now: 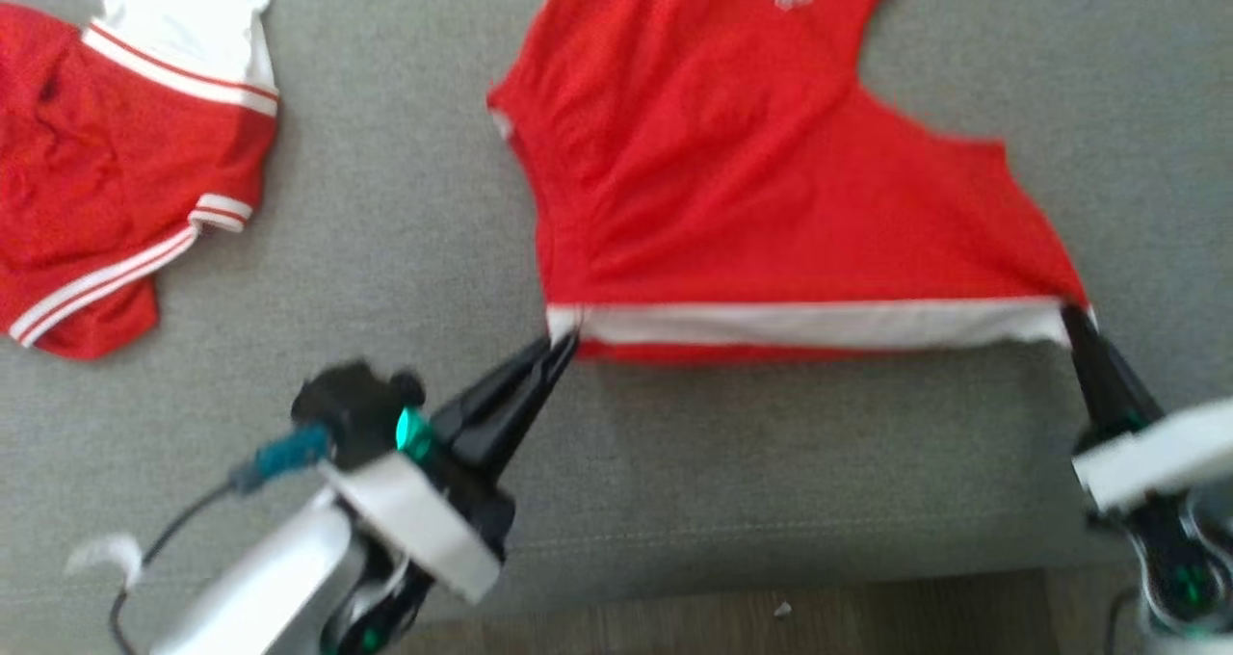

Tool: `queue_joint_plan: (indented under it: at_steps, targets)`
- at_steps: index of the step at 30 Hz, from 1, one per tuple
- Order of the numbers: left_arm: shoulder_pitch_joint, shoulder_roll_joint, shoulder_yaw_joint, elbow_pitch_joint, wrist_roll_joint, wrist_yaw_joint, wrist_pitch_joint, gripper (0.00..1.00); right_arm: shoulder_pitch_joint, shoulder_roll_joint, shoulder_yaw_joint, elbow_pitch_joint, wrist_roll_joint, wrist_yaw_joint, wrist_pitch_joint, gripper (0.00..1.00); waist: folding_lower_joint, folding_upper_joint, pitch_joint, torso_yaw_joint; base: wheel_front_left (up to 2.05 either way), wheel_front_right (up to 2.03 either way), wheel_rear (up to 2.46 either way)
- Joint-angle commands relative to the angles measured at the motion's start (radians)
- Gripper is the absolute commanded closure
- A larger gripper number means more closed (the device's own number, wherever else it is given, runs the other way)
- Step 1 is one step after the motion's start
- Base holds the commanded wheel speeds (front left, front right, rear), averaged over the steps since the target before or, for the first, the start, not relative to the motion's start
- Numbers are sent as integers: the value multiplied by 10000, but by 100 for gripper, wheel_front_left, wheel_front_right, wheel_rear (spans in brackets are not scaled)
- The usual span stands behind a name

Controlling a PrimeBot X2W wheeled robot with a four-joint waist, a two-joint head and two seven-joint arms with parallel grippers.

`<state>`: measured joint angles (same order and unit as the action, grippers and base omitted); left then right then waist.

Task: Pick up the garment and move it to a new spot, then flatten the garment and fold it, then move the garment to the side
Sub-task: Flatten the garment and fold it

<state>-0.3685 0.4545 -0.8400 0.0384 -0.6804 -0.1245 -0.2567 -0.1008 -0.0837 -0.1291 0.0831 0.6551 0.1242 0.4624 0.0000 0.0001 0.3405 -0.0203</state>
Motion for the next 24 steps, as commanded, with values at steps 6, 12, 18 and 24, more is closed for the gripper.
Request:
queue_joint_plan:
  at_steps: [6, 12, 18, 24]
  targets:
    - [1135, 723, 875, -1320, 296, -60, -51, 100, 1789, 138, -269, -2421, 1459, 65, 780, 100, 0, -1, -393, 169, 0, 0, 0]
    - [1322, 1015, 763, -1965, 319, -61, -51, 100, 2921, 60, -541, -3654, 2538, 65, 2447, 100, 0, -1, -504, 422, 0, 0, 0]
    - [725, 595, 663, -2131, 76, -61, -51, 100, 2651, 9, -645, -4033, 2130, 65, 3198, 100, 0, -1, -318, 773, 0, 0, 0]
    - [-202, -12, 883, -2162, -595, -61, -51, 100, 1112, 132, -1309, -4019, 1510, 65, 2587, 100, 0, -1, 87, 1085, 0, 0, 0]
